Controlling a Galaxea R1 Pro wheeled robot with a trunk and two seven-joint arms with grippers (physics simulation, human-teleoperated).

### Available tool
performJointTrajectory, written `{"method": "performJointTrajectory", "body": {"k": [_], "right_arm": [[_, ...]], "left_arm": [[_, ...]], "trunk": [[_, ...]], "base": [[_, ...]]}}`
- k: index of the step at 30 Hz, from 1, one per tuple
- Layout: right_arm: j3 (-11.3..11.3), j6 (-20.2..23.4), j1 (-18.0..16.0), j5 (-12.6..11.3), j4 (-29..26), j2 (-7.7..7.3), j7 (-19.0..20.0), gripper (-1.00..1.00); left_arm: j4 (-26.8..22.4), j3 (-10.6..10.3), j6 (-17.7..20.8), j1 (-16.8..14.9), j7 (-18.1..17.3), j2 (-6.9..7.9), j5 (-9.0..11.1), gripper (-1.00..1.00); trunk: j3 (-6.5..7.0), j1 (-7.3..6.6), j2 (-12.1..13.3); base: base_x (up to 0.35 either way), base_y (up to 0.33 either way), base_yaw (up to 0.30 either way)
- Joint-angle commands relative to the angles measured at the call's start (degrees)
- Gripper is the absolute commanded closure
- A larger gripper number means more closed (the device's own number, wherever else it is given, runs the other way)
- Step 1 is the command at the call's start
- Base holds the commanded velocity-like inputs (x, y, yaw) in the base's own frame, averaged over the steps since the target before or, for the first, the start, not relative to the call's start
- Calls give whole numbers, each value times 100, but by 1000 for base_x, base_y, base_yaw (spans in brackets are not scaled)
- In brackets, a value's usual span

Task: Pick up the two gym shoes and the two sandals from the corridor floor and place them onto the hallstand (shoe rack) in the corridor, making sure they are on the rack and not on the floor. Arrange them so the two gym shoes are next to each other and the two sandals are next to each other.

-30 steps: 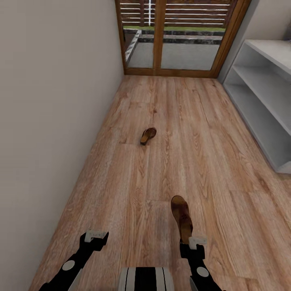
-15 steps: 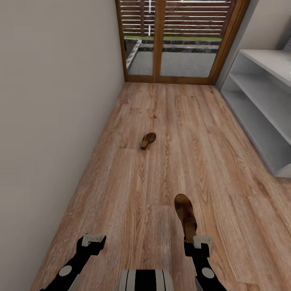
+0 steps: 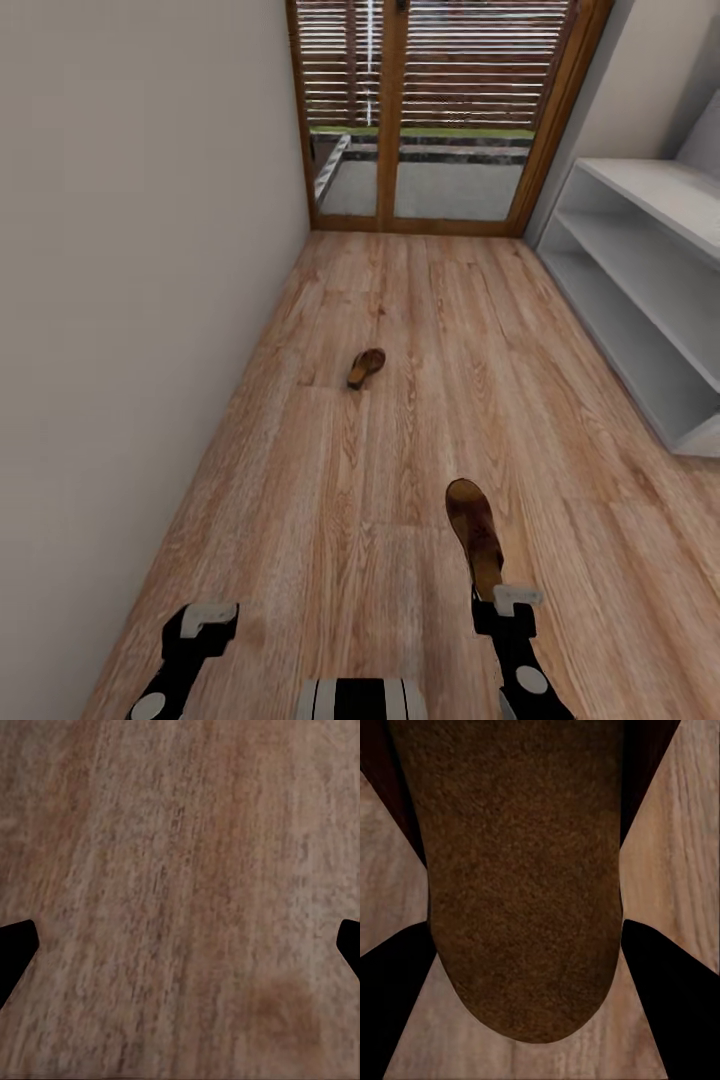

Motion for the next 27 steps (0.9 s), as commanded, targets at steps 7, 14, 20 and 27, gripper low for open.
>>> {"method": "performJointTrajectory", "body": {"k": [7, 14, 20, 27], "right_arm": [[23, -245, 43, 30, 310, -103, -52, 100], [16, -736, 60, 23, 824, -117, -73, 100], [15, -1240, 62, 19, 1405, -119, -74, 100], [15, -1835, 62, 15, 2016, -117, -74, 100]], "left_arm": [[266, 7, -310, 140, 315, -3, 5, -100], [525, 264, -594, 250, 356, -5, -4, -100], [712, 334, -693, 280, 360, -7, -5, -100], [838, 346, -734, 287, 354, -14, -30, -100]], "trunk": [[213, -19, 9], [430, -37, 18], [616, -52, 26], [834, -70, 35]], "base": [[0, 0, -59], [0, 0, -77], [0, 0, -83], [0, 0, -84]]}}
